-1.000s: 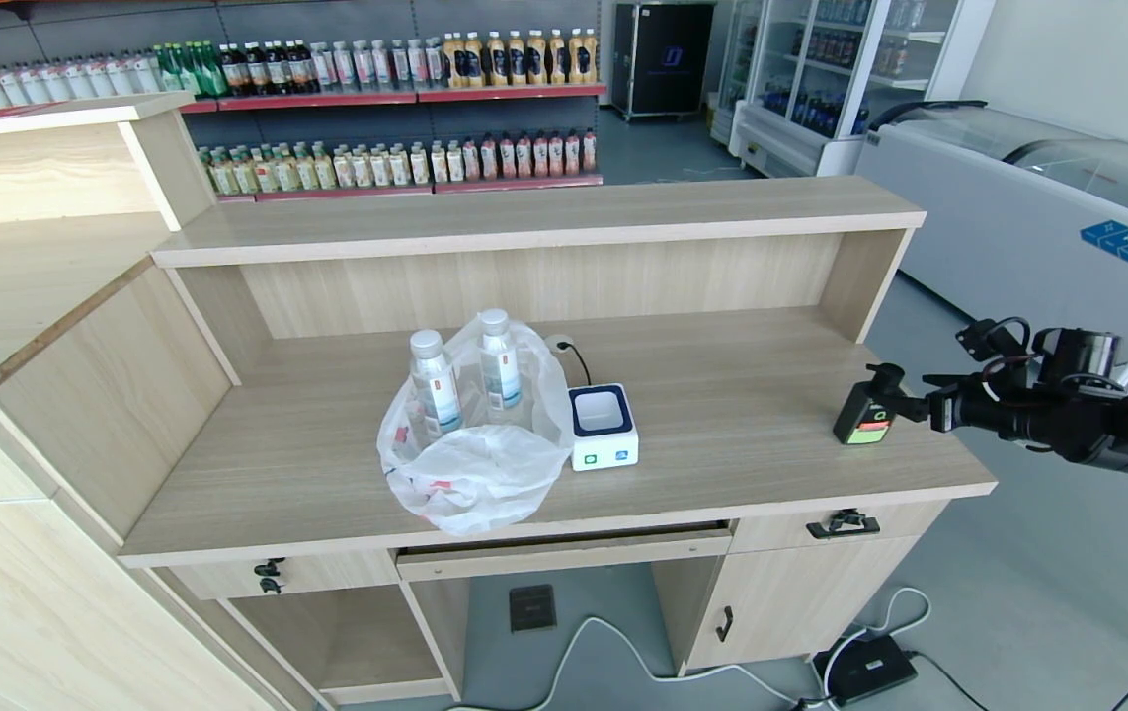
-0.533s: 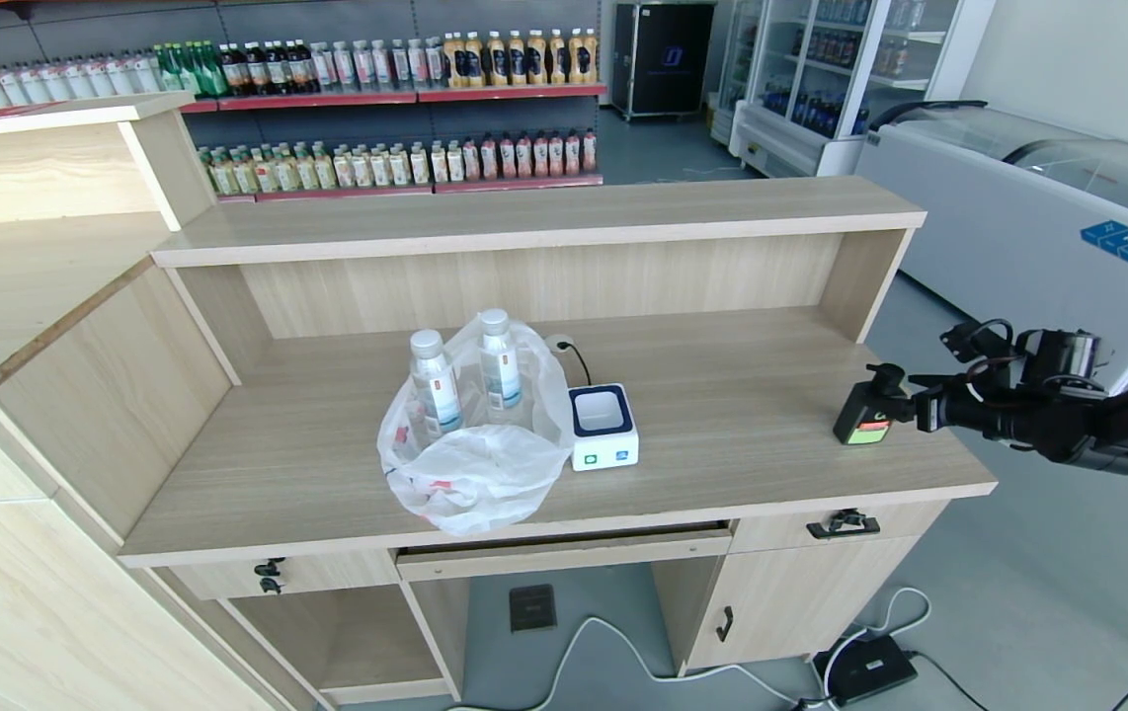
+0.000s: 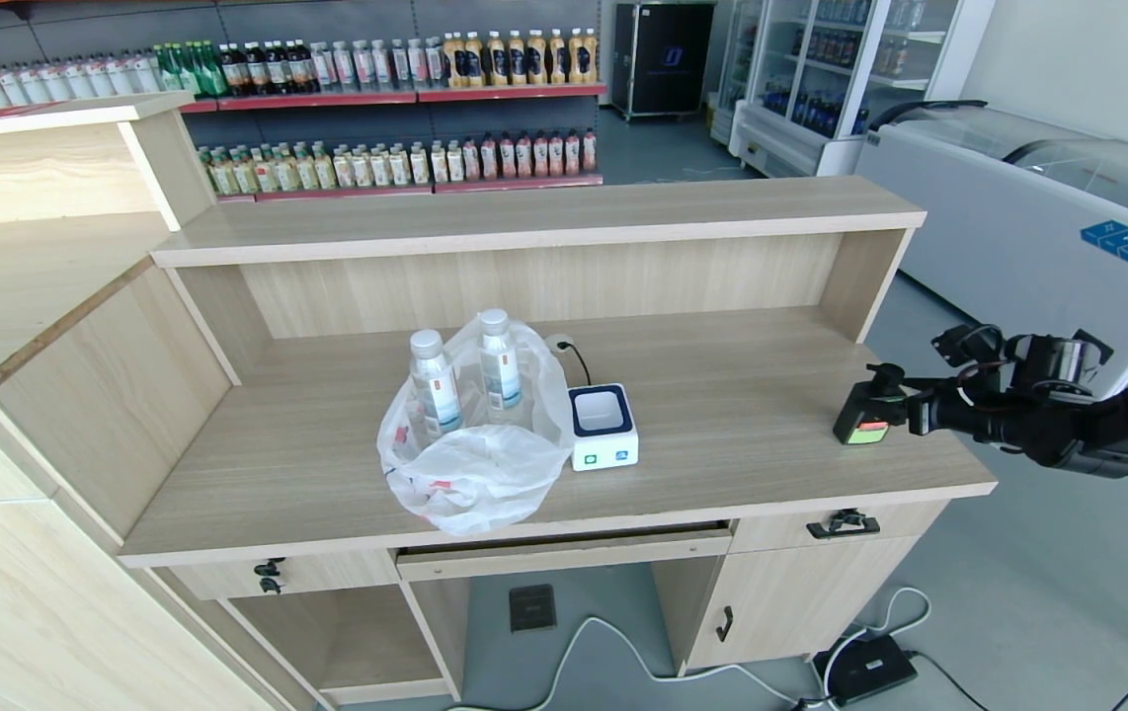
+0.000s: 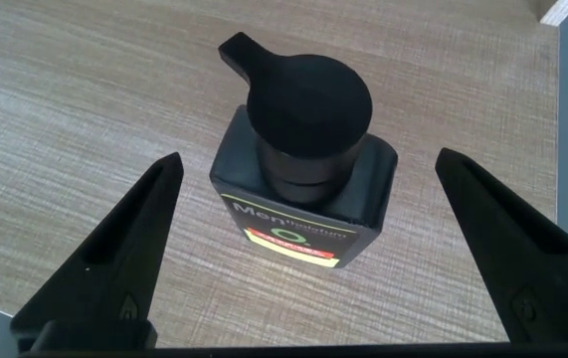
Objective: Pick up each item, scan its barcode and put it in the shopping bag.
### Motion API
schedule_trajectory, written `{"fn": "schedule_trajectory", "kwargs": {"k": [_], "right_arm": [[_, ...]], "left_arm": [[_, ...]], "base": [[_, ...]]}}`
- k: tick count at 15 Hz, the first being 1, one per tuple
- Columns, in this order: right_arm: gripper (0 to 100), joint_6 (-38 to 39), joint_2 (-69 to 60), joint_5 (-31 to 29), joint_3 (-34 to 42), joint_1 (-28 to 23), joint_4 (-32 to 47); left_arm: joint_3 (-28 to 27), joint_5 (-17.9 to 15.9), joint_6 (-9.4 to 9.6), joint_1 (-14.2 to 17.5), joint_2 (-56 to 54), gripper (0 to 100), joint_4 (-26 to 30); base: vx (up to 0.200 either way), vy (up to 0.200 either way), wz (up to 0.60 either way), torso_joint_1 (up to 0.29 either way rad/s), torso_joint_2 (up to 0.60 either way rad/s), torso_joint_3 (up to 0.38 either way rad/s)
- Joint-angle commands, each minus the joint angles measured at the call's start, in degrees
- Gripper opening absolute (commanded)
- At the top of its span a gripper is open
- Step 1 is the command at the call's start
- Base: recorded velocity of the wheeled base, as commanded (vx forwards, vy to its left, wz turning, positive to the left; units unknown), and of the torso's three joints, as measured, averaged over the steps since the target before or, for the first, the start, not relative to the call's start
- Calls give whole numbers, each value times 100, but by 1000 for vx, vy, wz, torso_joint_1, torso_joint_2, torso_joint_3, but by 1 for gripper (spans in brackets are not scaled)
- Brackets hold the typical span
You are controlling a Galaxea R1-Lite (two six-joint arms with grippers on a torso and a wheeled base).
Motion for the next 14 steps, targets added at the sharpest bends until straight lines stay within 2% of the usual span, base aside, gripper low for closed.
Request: {"fn": "schedule_trajectory", "kwargs": {"k": [1, 14], "right_arm": [[100, -8, 54, -6, -2, 43, -6], [100, 1, 467, -6, -441, 210, -67]], "left_arm": [[0, 2, -2, 1, 2, 100, 0], [0, 2, -2, 1, 2, 100, 0]], "base": [[0, 0, 0, 0, 0, 0], [0, 0, 0, 0, 0, 0]]}}
